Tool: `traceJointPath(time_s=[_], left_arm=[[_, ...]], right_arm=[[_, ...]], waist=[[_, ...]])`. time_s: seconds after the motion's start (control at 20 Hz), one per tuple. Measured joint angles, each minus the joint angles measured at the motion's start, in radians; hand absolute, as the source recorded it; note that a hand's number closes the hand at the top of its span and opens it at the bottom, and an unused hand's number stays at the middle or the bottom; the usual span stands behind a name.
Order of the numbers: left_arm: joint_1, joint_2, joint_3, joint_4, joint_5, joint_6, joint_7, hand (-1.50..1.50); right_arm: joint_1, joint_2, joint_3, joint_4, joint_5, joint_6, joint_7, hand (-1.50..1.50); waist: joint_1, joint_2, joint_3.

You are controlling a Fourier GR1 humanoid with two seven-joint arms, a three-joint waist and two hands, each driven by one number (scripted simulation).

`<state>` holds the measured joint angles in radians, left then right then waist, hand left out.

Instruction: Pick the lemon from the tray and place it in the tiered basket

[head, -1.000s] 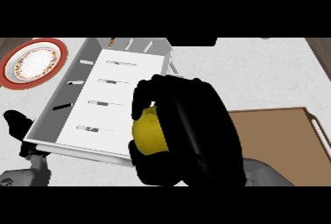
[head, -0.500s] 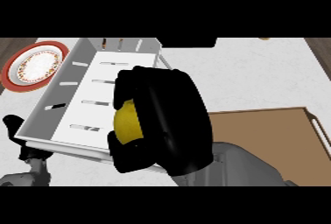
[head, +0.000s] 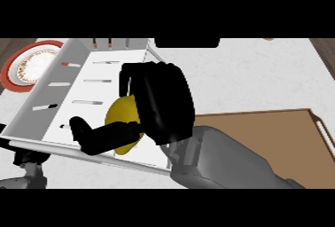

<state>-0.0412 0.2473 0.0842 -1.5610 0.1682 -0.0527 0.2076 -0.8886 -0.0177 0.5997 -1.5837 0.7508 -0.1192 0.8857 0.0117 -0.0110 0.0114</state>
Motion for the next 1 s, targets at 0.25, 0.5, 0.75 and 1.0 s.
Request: traceJointPath(time_s=[0.25,0.5,0.75,1.0], left_arm=[[-0.024,-0.004,-0.018,0.007,-0.023,-0.008,-0.003,0.0],[-0.03,-0.02,-0.032,0.004,-0.045,-0.006,-0.005,0.0],[-0.07,-0.019,-0.022,0.021,-0.042,-0.012,0.015,0.0],[-0.053,-0.025,-0.028,0.012,-0.05,-0.016,0.011,0.0]], right_arm=[[-0.019,0.011,0.02,0.116,0.009,-0.192,-0.05,-1.5],[-0.106,0.018,0.072,0.256,-0.035,-0.287,-0.049,-1.5],[-0.174,0.017,0.088,0.361,-0.122,-0.397,-0.079,-1.5],[-0.174,0.017,0.048,0.332,-0.206,-0.485,-0.085,-1.5]], waist=[[0.004,0.005,-0.006],[0.009,0.01,-0.01],[0.012,0.013,-0.012],[0.01,0.012,-0.012]])
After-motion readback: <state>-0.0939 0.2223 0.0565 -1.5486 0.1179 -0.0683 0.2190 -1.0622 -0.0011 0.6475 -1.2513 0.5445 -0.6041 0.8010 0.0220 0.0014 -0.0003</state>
